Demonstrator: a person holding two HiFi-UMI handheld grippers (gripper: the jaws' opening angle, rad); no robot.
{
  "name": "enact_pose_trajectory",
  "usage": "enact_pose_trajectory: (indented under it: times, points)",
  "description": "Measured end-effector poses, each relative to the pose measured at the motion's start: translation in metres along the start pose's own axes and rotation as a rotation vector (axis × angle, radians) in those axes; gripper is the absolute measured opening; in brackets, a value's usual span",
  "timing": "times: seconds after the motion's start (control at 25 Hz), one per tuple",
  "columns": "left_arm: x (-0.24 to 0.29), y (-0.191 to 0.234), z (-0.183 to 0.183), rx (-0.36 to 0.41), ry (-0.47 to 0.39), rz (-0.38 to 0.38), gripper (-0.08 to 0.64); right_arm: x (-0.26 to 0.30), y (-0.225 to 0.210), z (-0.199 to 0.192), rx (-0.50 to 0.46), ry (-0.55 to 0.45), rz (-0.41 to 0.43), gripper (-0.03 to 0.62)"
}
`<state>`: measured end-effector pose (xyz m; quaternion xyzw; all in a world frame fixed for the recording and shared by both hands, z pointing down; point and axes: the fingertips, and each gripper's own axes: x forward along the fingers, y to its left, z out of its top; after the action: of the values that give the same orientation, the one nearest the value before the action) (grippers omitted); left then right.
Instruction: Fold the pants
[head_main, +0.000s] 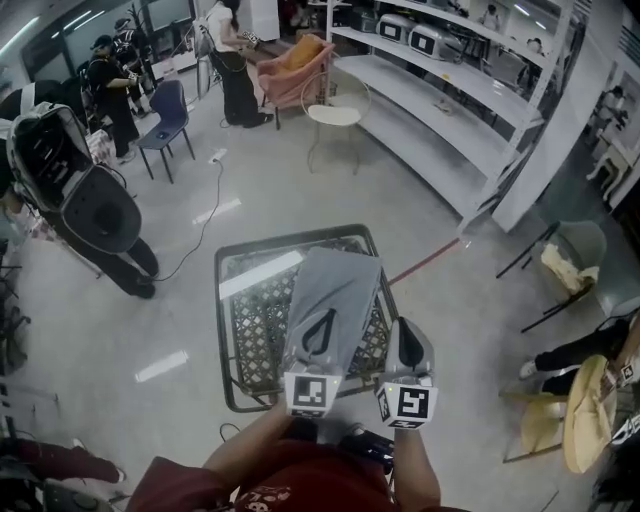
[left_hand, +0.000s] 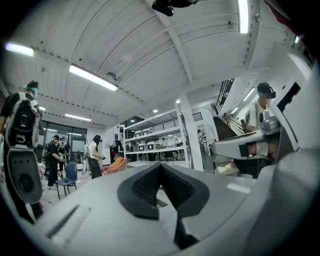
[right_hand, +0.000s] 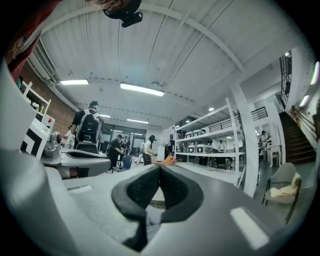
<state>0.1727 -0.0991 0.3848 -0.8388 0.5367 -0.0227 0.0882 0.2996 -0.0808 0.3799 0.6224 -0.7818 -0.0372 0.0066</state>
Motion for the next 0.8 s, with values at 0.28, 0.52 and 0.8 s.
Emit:
enact_pose_trajectory:
  times: [0.28,0.52,0.8]
  points:
    - [-0.021,-0.017,-0.002,0.014,0.025,0.128,0.006,-0.007,-0.017,-0.013,0.031,0.007,0.129,0.002]
    - [-0.043,-0.026,-0.008,-0.014,0.076,0.195,0.006,-0.019,-0.005,-0.024,0.051,0.045,0.236,0.002]
    - [-0.065,-0.011,-0.018,-0.032,0.08,0.198,0.006,-0.021,0.021,-0.03,0.033,0.062,0.252,0.002]
